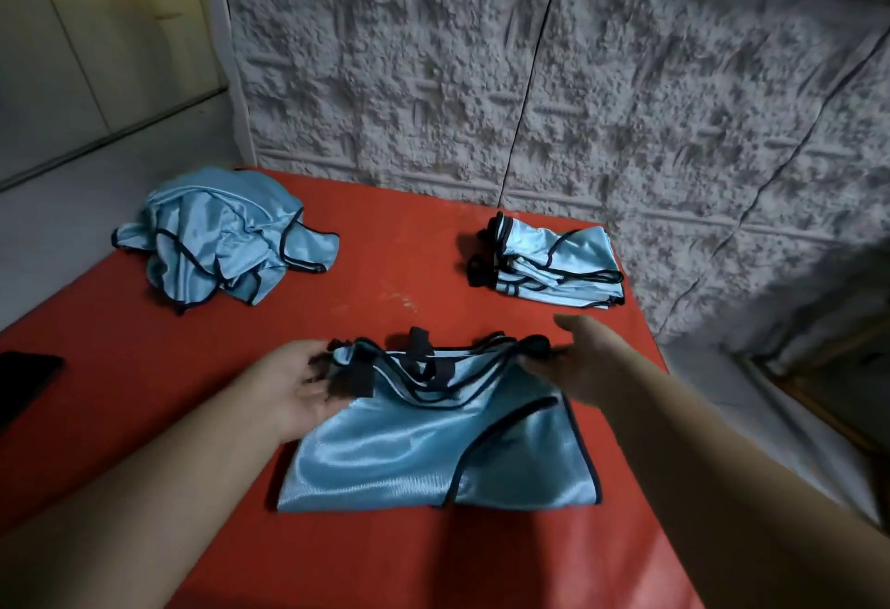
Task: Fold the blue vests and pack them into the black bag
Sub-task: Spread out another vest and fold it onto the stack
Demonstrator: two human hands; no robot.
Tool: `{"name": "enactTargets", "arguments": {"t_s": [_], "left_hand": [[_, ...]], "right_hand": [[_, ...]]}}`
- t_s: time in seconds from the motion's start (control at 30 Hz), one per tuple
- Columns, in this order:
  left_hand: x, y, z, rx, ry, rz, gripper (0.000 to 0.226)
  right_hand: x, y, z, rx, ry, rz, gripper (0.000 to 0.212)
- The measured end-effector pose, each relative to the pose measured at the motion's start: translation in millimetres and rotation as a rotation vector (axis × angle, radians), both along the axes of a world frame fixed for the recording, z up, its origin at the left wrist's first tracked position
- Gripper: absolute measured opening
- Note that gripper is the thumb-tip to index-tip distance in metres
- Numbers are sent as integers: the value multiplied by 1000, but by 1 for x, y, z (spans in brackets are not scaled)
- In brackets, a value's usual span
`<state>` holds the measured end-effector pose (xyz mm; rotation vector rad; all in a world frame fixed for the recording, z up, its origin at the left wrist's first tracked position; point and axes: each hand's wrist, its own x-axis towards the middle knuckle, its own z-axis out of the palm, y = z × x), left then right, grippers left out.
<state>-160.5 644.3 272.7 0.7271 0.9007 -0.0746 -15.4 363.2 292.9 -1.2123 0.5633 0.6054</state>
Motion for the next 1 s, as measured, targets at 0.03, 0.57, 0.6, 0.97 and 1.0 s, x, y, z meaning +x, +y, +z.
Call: {"name": "enactTargets", "arguments": {"t_s": [0.03, 0.57, 0.6, 0.97, 1.0], "left_hand": [[0, -4, -4, -9, -31, 86, 22], [15, -62, -28, 952, -172, -341, 30], [21, -57, -29, 1026, -209, -322, 32], [16, -44, -54, 1993, -730, -365, 17], [17, -47, -56, 2023, -764, -443, 16]], "right_hand": [[3, 4, -7, 17, -29, -80, 44], [-74, 40, -58, -1141, -1233, 785, 23], [-71, 42, -60, -1117, -1216, 758, 20], [-50, 66, -76, -1338, -1396, 612, 34], [-52, 70, -78, -1277, -1427, 634, 39]]}}
